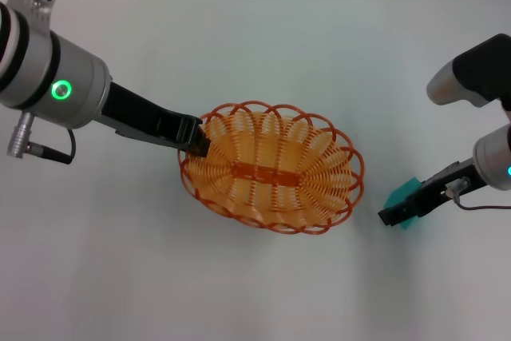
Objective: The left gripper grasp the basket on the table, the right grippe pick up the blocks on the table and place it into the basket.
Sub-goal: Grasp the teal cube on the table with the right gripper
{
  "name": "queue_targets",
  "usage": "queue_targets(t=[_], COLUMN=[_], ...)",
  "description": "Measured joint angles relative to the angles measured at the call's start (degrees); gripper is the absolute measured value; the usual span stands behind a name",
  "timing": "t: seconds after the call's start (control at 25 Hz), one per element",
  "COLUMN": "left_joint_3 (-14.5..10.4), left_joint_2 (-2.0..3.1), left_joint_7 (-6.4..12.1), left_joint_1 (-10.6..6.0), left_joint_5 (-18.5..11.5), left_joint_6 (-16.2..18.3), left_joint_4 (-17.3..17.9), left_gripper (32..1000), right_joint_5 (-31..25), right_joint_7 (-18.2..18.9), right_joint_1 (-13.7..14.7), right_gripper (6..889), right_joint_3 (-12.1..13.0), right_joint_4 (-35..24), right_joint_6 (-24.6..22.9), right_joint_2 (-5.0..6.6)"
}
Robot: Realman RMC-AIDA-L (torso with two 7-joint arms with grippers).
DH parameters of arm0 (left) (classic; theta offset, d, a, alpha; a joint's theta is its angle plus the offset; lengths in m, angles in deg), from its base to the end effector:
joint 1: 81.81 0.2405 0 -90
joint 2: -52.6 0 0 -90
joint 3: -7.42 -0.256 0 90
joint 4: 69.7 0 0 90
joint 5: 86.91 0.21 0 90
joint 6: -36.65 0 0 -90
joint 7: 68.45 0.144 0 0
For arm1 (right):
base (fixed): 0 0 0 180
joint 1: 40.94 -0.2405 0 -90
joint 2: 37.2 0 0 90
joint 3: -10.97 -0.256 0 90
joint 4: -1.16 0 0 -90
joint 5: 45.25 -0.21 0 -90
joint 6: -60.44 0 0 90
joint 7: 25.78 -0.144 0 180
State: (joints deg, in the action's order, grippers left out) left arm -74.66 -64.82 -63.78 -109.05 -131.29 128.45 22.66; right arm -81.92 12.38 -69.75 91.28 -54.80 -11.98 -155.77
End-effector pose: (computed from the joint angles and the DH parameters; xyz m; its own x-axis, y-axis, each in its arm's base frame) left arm -0.1461 0.3243 0.0163 0.4917 0.8665 0.0860 0.8378 -0.4438 -0.3181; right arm 0.2759 0.3344 -0.0425 0.5866 -0.7964 0.1471 -0.6994 -0.5898 -0.4037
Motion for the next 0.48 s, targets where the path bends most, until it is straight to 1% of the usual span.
queue_targets(t=[0.32, 0.48], left_joint_3=[0.01, 0.07], left_joint_2=[0.05, 0.08], left_joint_7=[0.00, 0.29], left_joint_1=[0.03, -0.09], left_joint_5=[-0.01, -0.03], left_joint_6=[-0.14, -0.19], left_joint_4=[-0.17, -0.84], left_gripper=[77, 77], right_joint_5=[0.10, 0.13], right_joint_7=[-0.01, -0.10], right_joint_1=[-0.02, -0.02], right_gripper=[822, 820], right_joint_3=[-0.01, 0.01], right_joint_4=[0.07, 0.08], right_joint_6=[0.41, 0.39], right_joint_2=[0.01, 0.02])
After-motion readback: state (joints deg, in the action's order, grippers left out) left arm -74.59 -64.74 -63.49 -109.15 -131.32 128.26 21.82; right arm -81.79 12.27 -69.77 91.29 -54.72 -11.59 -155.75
